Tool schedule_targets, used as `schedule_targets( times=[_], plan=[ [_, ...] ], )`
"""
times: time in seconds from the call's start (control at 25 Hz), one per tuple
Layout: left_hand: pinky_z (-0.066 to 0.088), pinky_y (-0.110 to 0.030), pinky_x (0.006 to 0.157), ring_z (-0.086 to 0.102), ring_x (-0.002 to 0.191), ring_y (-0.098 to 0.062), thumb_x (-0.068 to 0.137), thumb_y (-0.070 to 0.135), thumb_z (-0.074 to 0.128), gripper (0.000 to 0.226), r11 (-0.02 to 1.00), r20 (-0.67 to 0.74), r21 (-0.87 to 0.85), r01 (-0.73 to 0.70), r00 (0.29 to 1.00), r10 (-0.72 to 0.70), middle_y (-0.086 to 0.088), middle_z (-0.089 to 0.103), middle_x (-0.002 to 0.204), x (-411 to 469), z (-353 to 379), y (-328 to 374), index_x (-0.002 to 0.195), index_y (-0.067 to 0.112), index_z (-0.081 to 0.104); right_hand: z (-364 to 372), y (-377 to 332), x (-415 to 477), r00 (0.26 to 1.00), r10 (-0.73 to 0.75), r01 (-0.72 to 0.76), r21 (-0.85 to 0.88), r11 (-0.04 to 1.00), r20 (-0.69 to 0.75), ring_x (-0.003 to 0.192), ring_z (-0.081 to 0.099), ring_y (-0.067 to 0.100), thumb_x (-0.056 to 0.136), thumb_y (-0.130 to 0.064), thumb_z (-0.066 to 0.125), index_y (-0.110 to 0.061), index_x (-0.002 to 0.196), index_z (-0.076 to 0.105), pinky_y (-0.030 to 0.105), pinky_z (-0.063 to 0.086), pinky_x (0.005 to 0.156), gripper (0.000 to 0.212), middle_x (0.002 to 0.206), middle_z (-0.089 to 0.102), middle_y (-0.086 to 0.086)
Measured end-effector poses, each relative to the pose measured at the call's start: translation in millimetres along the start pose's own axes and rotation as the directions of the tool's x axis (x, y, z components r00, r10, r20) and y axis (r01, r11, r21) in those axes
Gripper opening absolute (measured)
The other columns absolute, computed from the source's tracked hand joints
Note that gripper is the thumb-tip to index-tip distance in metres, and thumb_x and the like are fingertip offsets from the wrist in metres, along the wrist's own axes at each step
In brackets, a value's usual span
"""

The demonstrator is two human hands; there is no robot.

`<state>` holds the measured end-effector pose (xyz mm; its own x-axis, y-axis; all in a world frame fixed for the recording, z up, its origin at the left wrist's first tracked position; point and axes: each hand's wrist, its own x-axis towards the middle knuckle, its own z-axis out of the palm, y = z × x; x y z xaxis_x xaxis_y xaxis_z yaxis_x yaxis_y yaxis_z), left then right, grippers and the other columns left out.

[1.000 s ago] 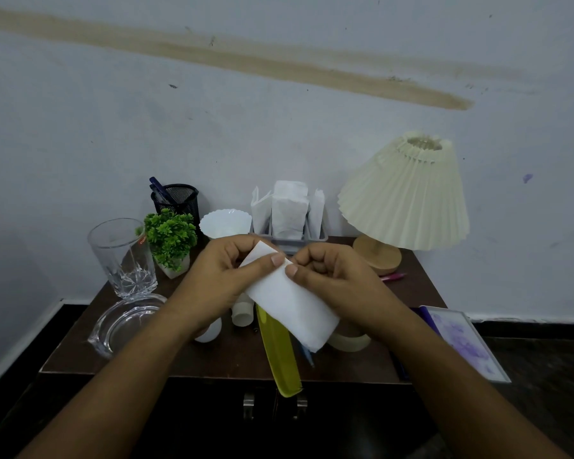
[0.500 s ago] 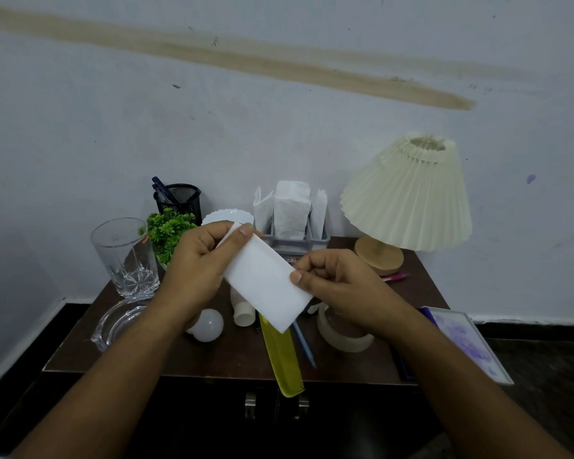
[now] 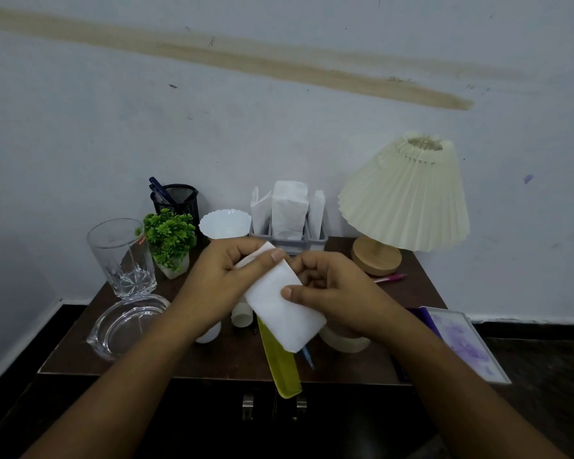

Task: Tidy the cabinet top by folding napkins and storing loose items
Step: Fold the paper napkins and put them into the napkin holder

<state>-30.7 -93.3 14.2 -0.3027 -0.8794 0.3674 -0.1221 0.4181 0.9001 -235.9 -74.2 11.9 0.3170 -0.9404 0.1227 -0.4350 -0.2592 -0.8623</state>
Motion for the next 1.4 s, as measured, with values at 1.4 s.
schedule_targets(
  times=[1.4],
  plan=[
    [0.042,-0.041,0.112,0.046,0.137,-0.016,0.098,0.019,0.061,0.053,0.845,0.001,0.534,0.025,1.0,-0.03,0.003,0.041,0.157,40,24,-41,0.149,0.019,0.046,-3,15,31,0.952,-0.138,-0.001,-0.455,0.89,-0.273,0.13,0.054,0.017,0.094,-0.005,0.061,-0.017,0.151,0.043,0.035,0.047,0.11,0.061,0.153,0.046,-0.002]
  ],
)
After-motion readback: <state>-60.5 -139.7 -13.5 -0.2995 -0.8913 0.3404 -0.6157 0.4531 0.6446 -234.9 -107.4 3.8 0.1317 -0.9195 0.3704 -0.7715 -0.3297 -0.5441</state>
